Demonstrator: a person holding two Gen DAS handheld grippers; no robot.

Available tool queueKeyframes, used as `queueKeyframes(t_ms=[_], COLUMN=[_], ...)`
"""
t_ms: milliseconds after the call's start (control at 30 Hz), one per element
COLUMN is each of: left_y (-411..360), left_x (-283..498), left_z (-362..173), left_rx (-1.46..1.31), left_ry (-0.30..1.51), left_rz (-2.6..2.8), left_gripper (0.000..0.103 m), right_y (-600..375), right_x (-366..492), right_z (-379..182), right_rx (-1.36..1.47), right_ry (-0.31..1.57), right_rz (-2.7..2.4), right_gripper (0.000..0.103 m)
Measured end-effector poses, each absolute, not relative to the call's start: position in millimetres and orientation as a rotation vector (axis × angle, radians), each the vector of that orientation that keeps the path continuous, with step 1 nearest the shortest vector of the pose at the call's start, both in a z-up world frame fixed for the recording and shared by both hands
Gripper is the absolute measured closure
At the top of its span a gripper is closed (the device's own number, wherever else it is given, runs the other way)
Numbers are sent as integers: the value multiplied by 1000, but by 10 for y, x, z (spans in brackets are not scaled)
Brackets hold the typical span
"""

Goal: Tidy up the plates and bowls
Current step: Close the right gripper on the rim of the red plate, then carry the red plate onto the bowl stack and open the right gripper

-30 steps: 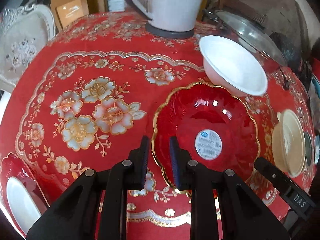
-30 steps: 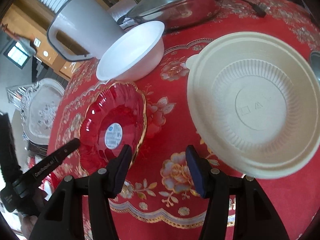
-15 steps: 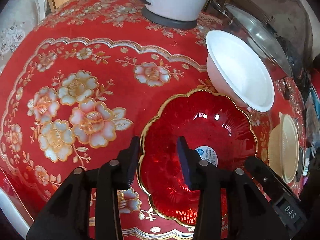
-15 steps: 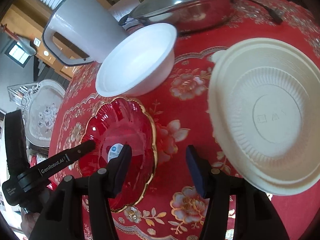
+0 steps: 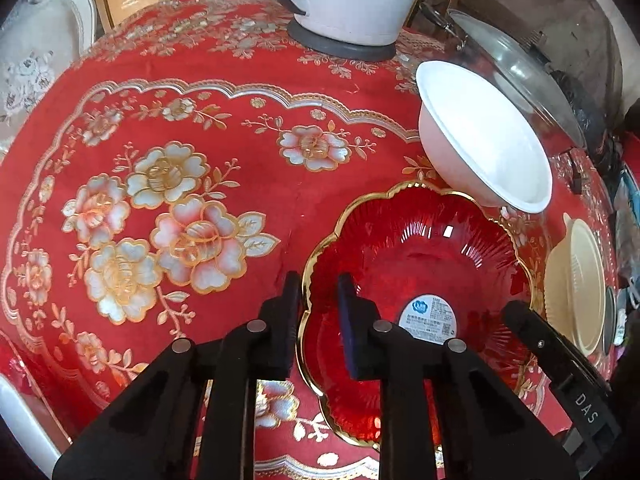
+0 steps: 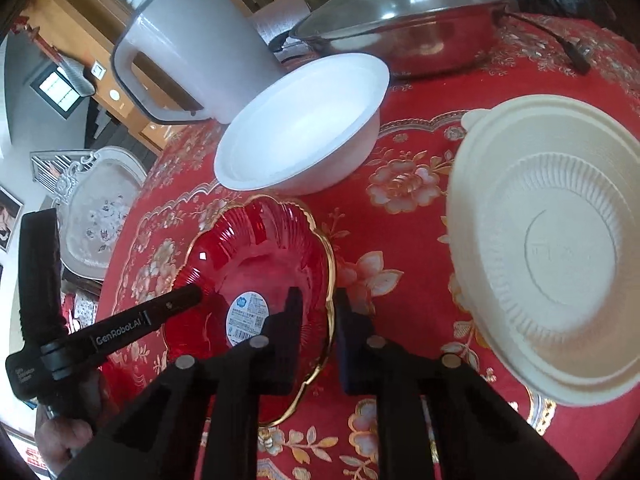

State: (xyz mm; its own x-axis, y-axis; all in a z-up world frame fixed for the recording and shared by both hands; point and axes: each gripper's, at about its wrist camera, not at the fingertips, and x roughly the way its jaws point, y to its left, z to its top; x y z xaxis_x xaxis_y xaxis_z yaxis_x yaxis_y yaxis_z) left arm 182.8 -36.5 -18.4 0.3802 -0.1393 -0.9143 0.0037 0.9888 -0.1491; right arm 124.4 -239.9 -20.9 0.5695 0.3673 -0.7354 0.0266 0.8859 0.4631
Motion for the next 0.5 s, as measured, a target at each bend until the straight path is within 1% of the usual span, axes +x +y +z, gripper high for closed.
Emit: queueKeyframes(t_ms=[233, 500], left_y=[-271, 29], left_x=[1623, 1304], left_z=[-69, 241], left_rx=[-141, -177], left_ry=[1151, 1093], left_rz=[-102, -96], left_gripper=[88, 88], right_y=[-2349, -2067], right_x=[1067, 847], right_z=[-81, 168], right_rx=[421, 381], right_ry=[908, 857], right_rz=[223, 271], right_gripper=[90, 90])
